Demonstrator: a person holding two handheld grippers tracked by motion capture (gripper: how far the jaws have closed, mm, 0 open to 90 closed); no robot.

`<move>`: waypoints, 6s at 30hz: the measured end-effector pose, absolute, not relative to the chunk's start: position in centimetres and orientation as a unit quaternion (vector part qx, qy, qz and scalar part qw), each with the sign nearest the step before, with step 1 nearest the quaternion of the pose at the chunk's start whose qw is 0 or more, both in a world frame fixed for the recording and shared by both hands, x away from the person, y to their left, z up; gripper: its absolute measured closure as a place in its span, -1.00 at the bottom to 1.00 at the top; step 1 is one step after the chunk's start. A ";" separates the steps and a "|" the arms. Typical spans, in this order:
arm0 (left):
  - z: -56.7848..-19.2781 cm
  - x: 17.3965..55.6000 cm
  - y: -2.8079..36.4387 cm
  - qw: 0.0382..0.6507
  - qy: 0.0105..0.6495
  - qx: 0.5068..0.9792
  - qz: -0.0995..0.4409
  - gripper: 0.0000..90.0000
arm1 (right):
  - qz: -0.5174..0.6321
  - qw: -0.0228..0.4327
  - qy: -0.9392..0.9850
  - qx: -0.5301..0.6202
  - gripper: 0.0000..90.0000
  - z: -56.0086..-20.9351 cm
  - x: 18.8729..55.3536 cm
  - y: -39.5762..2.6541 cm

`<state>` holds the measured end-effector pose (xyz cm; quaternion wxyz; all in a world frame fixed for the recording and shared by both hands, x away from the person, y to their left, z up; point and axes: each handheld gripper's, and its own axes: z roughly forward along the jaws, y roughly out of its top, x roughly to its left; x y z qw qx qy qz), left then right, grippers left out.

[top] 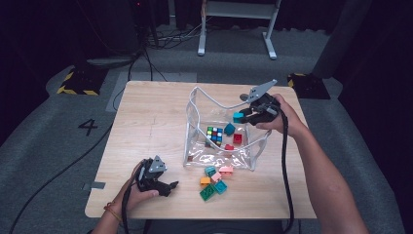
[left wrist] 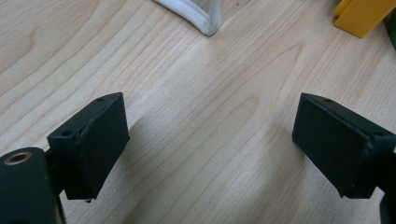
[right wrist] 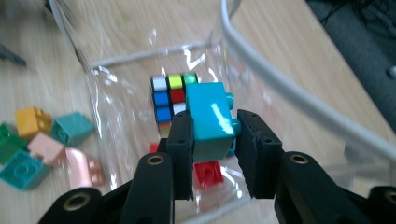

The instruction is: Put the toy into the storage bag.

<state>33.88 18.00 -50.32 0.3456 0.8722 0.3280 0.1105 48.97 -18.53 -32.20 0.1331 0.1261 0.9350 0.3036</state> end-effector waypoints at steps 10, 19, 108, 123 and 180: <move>-50.3 33.9 18.0 0.346 0.328 0.872 0.110 -0.76 | 0.266 0.123 0.942 0.164 0.49 -33.4 49.3 -21.1; -50.3 33.9 18.0 0.346 0.328 0.872 0.111 -0.76 | 0.316 0.127 0.925 0.168 0.30 -32.8 48.7 -22.2; -50.3 33.9 18.0 0.344 0.329 0.872 0.113 -0.76 | 0.437 0.084 0.878 0.173 0.00 -48.3 36.0 -23.3; -50.3 33.9 18.0 0.344 0.329 0.872 0.113 -0.76 | 0.438 0.087 0.879 0.167 -0.02 -49.9 37.9 -19.5; -50.3 33.8 18.0 0.346 0.328 0.872 0.112 -0.76 | 0.422 0.160 0.857 0.247 0.49 -47.0 36.5 -33.1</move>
